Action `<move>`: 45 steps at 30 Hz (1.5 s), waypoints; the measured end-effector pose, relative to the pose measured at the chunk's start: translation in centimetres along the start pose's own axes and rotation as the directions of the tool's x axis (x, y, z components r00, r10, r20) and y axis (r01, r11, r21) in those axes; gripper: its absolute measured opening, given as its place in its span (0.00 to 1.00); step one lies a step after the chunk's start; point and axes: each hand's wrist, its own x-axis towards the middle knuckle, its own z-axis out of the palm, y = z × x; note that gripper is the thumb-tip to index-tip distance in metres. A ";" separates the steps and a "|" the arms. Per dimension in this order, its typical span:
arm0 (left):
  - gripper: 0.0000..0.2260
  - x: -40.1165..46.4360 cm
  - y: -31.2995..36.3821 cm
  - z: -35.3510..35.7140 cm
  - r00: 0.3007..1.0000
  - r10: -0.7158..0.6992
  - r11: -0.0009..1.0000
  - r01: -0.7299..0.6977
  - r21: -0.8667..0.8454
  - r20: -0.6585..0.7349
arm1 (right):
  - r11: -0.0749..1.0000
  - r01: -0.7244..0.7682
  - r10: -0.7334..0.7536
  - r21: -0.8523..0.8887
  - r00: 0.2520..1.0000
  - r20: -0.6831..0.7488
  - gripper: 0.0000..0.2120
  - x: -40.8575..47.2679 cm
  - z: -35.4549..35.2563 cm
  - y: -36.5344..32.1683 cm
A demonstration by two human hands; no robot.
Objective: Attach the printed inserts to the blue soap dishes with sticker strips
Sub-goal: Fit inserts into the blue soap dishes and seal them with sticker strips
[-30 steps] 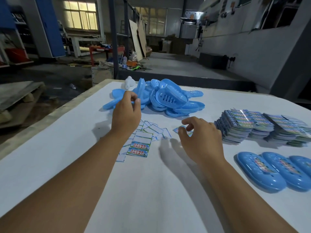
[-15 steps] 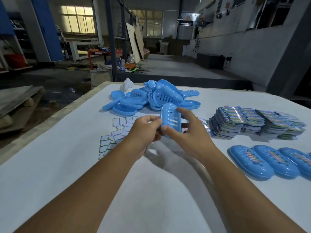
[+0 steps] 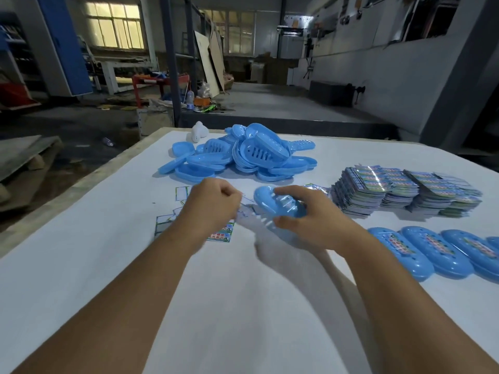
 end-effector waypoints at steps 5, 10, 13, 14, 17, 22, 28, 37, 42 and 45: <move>0.11 0.7 -1.3 -1.7 0.998 -0.037 0.874 0.060 0.483 -0.057 | 0.998 -0.054 0.055 -0.010 0.980 0.192 0.31 -0.7 0.1 -0.2; 0.24 0.4 -1.8 -1.3 0.998 -0.049 0.738 0.007 0.675 0.043 | 0.987 -0.037 0.070 -0.159 0.975 0.213 0.34 -0.9 0.1 -0.4; 0.29 0.5 -1.8 -1.1 0.997 -0.073 0.784 0.033 0.620 0.039 | 0.978 -0.039 0.081 -0.204 0.976 0.201 0.33 -0.9 0.3 -0.6; 0.31 0.5 -1.7 -1.2 0.995 -0.090 0.800 0.048 0.598 0.040 | 0.979 -0.047 0.087 -0.197 0.976 0.199 0.32 -0.9 0.4 -0.7; 0.37 0.8 -1.5 -1.3 0.987 -0.152 0.861 0.103 0.498 0.060 | 0.983 -0.054 0.088 -0.173 0.977 0.193 0.31 -0.9 0.4 -0.8; 0.37 1.0 -1.4 -1.6 0.982 -0.179 0.944 0.152 0.293 0.066 | 0.980 -0.019 0.047 -0.199 0.989 0.138 0.34 -1.2 0.3 -1.2; 0.14 1.0 -0.1 -1.6 0.991 -0.116 0.962 0.130 -0.240 0.071 | 0.994 0.081 -0.083 -0.068 0.996 -0.032 0.22 -0.9 1.0 -1.5; 0.10 0.2 0.8 -0.4 0.984 -0.035 0.901 0.106 -0.420 0.175 | 0.925 0.042 -0.012 0.377 0.997 -0.082 0.15 -0.6 1.9 -2.6; 0.10 0.3 0.9 -0.3 0.984 -0.030 0.925 0.094 -0.368 0.178 | 0.850 -0.016 0.093 0.526 0.988 -0.120 0.15 -0.4 1.0 -2.5; 0.11 0.2 1.0 -0.1 0.986 0.009 0.948 0.045 -0.315 0.168 | 0.826 -0.037 0.127 0.562 0.984 -0.122 0.15 -0.5 1.0 -2.7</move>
